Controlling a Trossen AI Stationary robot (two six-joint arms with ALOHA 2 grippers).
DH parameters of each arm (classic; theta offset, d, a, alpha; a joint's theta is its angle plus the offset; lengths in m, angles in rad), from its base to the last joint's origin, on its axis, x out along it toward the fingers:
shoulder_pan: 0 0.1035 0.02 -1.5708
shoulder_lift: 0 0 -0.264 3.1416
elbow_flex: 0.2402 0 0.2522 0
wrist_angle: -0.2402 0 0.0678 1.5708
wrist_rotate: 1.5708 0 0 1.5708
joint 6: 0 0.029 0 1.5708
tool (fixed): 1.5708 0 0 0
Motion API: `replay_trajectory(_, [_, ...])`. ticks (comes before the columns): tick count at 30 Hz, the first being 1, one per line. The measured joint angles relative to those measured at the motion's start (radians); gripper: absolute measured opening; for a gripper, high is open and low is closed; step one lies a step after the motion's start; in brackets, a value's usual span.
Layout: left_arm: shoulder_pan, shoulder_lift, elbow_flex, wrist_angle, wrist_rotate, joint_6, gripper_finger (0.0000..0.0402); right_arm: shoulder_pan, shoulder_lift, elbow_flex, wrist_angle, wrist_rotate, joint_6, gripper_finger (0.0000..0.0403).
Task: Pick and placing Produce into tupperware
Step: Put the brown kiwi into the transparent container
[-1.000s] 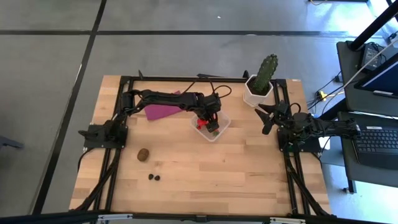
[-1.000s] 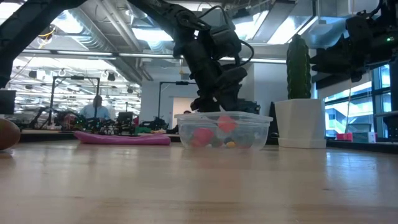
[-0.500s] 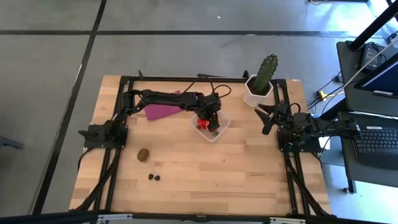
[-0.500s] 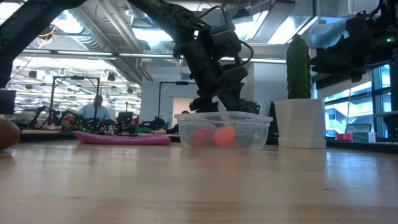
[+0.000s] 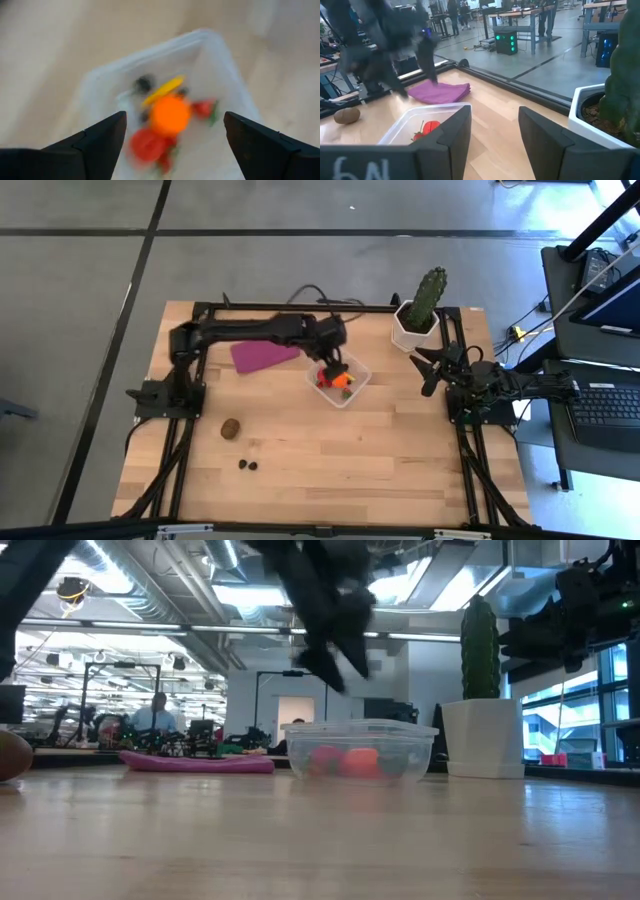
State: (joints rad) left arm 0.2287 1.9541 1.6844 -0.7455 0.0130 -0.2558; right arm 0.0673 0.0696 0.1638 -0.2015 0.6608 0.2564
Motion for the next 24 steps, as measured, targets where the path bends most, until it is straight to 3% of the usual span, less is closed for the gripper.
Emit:
replay_trajectory(7, [-0.040, -0.199, 0.067, -0.450, -0.244, -0.167, 0.0327, 0.000, 0.000, 0.000, 0.002, 0.000, 0.000, 0.0168])
replay_trajectory(13, [-0.134, -0.291, 0.066, -0.837, -0.258, -0.464, 0.0327, 0.000, 0.000, 0.000, 0.001, 0.000, 0.002, 0.0168])
replay_trajectory(19, [-0.256, -0.365, -0.032, -0.835, -0.160, -0.700, 0.0327, 0.000, 0.000, 0.000, -0.002, 0.000, 0.026, 0.0168])
replay_trajectory(24, [-0.331, -0.404, -0.191, -0.825, -0.109, -0.855, 0.0327, 0.000, 0.000, 0.000, -0.004, -0.001, 0.027, 0.0168])
